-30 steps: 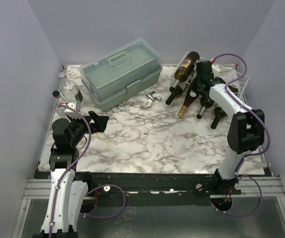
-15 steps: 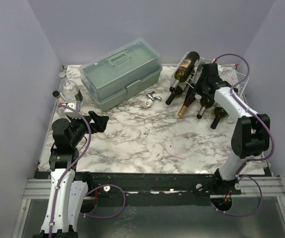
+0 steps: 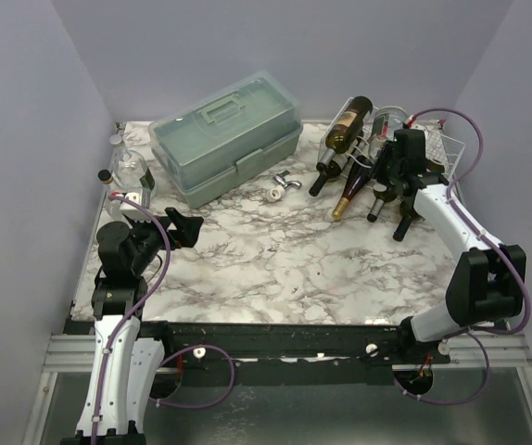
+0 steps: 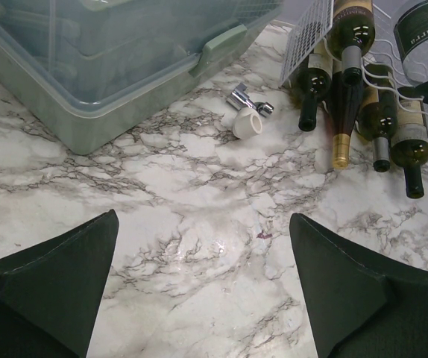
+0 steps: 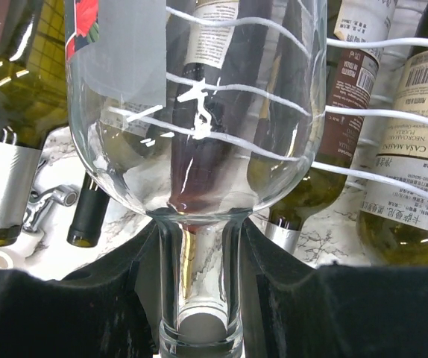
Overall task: Take the wine bottle off the wine rack
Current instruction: Pick up the wine bottle from the wine rack, then place the wine bottle at the center of the board.
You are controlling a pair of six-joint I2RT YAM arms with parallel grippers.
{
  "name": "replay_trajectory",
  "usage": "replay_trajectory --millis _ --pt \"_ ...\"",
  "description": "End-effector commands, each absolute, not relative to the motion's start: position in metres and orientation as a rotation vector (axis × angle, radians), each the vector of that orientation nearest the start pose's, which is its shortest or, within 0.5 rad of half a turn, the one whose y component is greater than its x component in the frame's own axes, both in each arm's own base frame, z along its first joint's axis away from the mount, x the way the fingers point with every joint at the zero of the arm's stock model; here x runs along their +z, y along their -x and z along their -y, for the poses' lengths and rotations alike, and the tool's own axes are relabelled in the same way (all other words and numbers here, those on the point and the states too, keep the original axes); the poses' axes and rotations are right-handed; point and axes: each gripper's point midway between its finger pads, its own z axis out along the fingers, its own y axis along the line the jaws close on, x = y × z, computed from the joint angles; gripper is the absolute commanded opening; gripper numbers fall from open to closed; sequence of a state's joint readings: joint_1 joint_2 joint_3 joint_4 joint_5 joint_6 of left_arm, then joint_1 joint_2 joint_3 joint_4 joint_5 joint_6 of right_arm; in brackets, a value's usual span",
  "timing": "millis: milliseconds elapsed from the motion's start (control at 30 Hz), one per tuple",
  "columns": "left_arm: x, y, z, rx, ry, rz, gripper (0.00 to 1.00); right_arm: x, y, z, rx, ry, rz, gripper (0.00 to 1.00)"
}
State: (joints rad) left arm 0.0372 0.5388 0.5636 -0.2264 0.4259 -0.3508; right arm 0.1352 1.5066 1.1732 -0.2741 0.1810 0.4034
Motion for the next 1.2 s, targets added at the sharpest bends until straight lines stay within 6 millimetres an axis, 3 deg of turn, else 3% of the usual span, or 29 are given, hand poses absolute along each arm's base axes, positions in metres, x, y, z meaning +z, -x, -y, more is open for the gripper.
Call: replay_trajectory --millis 0,333,600,1167 --pt "0.223 -0.255 0.075 -0.591 0.034 -1.81 0.99 0.301 -0.464 -0.04 0.17 -0.358 -1.748 0.0" --pt "0.224 -0.254 0.078 -0.608 0.027 -1.813 0.99 0.33 -0.441 -0.045 0.183 -0.258 -1.727 0.0" --pt "0.227 -0.249 0.09 -0.677 -0.036 -1.804 0.99 0.334 -0.42 -0.061 0.236 -0.101 -1.766 0.0" --pt "0.23 -0.245 0.097 -0.721 -0.076 -1.795 0.99 0.339 -0.362 -0.119 0.436 0.474 -1.796 0.0"
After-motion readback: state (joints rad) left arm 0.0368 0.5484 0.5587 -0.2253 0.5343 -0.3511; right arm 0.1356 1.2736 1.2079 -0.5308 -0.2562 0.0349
